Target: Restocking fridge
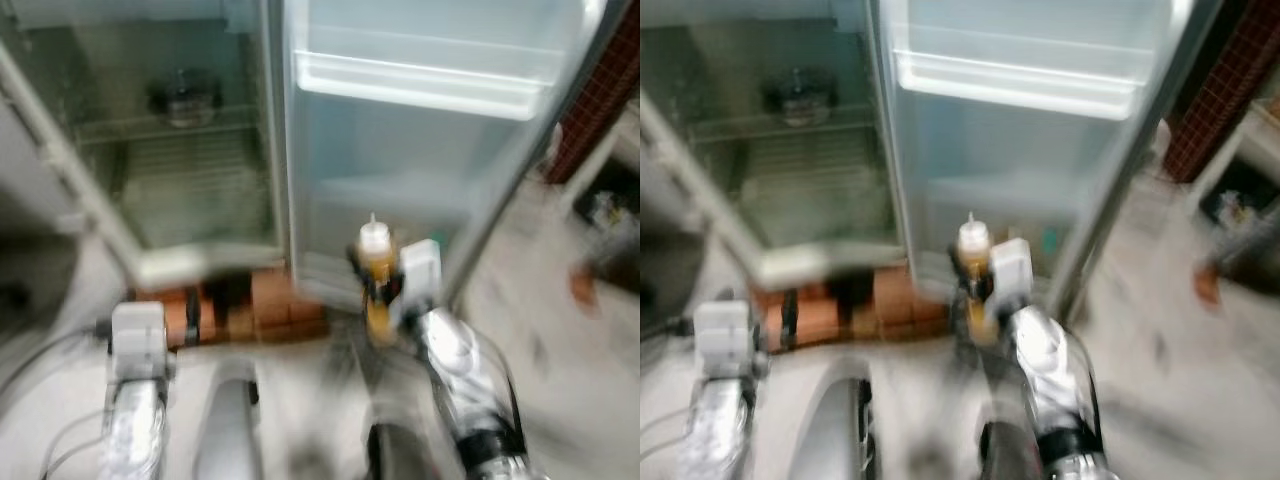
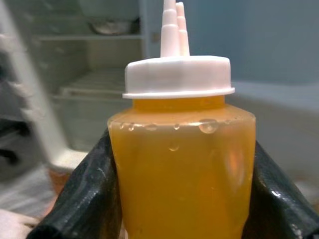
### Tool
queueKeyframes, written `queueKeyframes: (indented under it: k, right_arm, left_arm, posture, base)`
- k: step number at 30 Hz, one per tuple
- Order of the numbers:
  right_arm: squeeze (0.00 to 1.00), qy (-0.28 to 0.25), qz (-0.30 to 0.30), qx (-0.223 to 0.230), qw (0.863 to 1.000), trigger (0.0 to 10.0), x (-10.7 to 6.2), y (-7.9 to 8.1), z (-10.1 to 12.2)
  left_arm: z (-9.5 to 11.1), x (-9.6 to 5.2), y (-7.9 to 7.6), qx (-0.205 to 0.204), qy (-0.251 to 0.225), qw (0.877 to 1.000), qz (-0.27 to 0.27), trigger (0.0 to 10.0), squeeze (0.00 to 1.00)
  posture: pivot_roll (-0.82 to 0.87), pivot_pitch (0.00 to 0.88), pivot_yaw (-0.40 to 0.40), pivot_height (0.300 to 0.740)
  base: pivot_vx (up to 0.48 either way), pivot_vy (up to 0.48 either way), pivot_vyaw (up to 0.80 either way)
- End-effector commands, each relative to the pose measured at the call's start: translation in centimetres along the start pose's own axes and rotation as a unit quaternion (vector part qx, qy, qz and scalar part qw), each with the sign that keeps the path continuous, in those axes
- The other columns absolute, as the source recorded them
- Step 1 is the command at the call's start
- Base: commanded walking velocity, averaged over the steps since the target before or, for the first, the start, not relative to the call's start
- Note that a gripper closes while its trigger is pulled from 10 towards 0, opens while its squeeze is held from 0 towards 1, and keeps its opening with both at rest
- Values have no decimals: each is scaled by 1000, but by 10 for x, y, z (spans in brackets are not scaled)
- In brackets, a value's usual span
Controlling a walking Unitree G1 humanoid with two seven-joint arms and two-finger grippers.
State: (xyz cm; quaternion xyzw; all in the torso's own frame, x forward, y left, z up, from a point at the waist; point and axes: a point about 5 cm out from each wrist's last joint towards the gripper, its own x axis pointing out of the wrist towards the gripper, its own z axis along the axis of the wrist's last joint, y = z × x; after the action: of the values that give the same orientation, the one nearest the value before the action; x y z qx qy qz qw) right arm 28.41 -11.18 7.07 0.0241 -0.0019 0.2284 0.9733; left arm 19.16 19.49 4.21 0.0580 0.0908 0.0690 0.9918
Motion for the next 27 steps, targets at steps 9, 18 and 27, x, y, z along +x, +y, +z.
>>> queueKeyframes:
  k: [9, 18, 27]
  right_arm:
    - [0, -4, 26, -23, 999, 10000, 4, 6, 4]
    - [0, -29, 4, 0, 1000, 10000, 3, 2, 10]
    - [0, -33, 21, -15, 999, 10000, 4, 5, 12]
  left_arm:
    - [14, 8, 3, 3, -28, 1000, 3, 10000, 0]
    - [11, 6, 0, 1, -23, 1000, -9, 10000, 0]
    - [12, 7, 0, 0, -26, 1000, -15, 10000, 0]
  posture:
    - [38, 67, -16, 632]
    - [38, 74, -13, 632]
    - [37, 75, -11, 632]
  base:
    - [0, 0, 0]
    - [0, 0, 0]
    - [0, 0, 202]
